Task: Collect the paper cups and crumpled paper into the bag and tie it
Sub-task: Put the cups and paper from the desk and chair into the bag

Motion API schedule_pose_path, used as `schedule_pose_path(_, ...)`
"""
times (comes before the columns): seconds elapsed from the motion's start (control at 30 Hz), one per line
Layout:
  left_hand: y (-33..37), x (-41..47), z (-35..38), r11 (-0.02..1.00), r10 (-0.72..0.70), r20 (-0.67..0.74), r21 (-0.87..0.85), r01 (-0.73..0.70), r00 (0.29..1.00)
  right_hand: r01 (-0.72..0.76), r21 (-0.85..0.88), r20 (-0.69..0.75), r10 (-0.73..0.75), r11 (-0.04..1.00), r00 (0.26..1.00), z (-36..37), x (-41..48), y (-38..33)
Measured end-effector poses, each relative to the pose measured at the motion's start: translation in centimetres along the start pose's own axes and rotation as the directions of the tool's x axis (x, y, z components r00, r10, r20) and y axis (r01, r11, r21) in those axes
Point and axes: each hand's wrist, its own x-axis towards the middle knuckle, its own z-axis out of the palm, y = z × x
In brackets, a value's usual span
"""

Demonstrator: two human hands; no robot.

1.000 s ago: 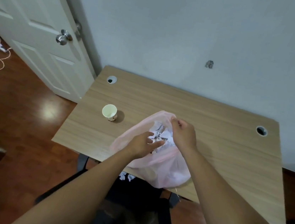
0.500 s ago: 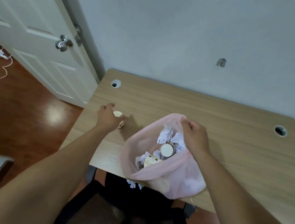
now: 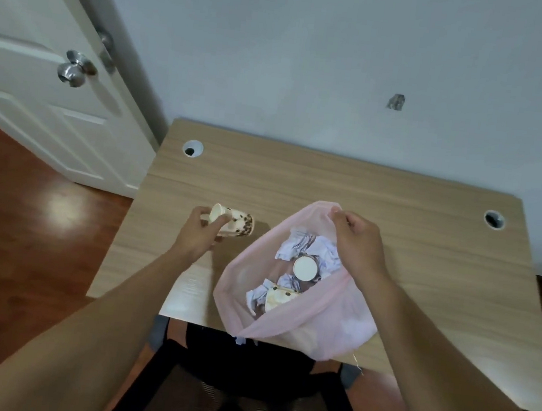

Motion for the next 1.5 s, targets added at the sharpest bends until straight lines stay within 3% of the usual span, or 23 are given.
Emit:
schedule_pose_path(0.07, 1.6, -2.3, 0.4, 0.982, -0.013, 0.183, -0.182, 0.047, 0.983, -0.017, 0.028, 0.0, 0.017, 0.999, 1.0, 0.0, -0.3, -0.2)
schedule_pose_path(0.13, 2.5, -4.7, 0.9, 0.964, 0.008, 0.366, -0.251, 0.09, 0.931, -0.024, 0.048, 0.001, 0.024, 0.999, 1.0, -0.2, -0.8, -0.5)
schedule_pose_path(0.23, 3.3, -7.9, 2.2, 0.972, 0.042, 0.534, -0.217, 0.089, 0.844, -0.035, 0.073, 0.003, 0.035, 0.997, 0.999, -0.6, -1.5, -1.1)
schedule_pose_path(0.33, 3.9, -10.9, 4.5, 0.997, 0.034, 0.572, -0.078, 0.014, 0.819, -0.014, 0.074, -0.014, 0.015, 0.997, 1.0, -1.1, -2.2, -1.3)
schedule_pose_path(0.5, 3.8, -13.3, 8.3, 0.981, 0.038, 0.452, 0.152, -0.119, 0.891, -0.024, 0.119, -0.006, 0.025, 0.993, 1.0, -2.3, -3.1, -1.7)
schedule_pose_path(0.7, 4.4, -14.7, 8.1, 0.87, 0.076, 0.491, 0.392, -0.298, 0.868, -0.003, 0.135, 0.0, 0.003, 0.991, 1.0, -4.2, -4.0, -1.6)
schedule_pose_path(0.83, 2.4, -13.7, 6.2, 0.894, 0.178, 0.216, 0.371, -0.25, 0.96, 0.008, 0.13, 0.004, -0.008, 0.991, 1.0, -5.6, -4.1, -1.4)
schedule_pose_path(0.97, -1.4, -12.9, 5.5, 0.853, 0.295, -0.053, 0.464, -0.239, 0.954, 0.014, 0.139, 0.024, -0.017, 0.99, 1.0, -6.8, -4.3, -1.0)
schedule_pose_path(1.03, -2.7, -12.8, 5.6, 0.862, 0.168, -0.027, 0.489, -0.133, 0.985, 0.031, 0.14, 0.041, -0.037, 0.99, 0.998, -7.1, -4.3, -0.7)
schedule_pose_path(1.1, -3.6, -12.8, 6.1, 0.878, -0.01, 0.075, 0.478, -0.027, 0.997, 0.043, 0.153, 0.06, -0.053, 0.987, 0.997, -7.3, -4.3, -0.2)
schedule_pose_path(1.17, -3.8, -13.0, 6.5, 0.871, -0.071, 0.121, 0.49, 0.002, 0.99, 0.053, 0.168, 0.073, -0.066, 0.984, 0.995, -7.7, -4.2, 0.2)
schedule_pose_path(1.23, -3.8, -13.0, 6.8, 0.906, -0.053, 0.06, 0.423, 0.023, 0.997, 0.056, 0.159, 0.073, -0.068, 0.986, 0.995, -8.1, -3.9, 0.5)
schedule_pose_path(1.33, -2.4, -13.3, 7.1, 0.982, -0.076, -0.071, 0.167, 0.087, 0.995, 0.064, 0.139, 0.074, -0.075, 0.988, 0.994, -8.8, -3.3, 0.5)
schedule_pose_path(1.5, 2.3, -14.2, 6.5, 0.998, -0.067, -0.188, -0.027, 0.063, 0.98, 0.08, 0.154, 0.055, -0.09, 0.985, 0.994, -10.0, -1.9, -0.1)
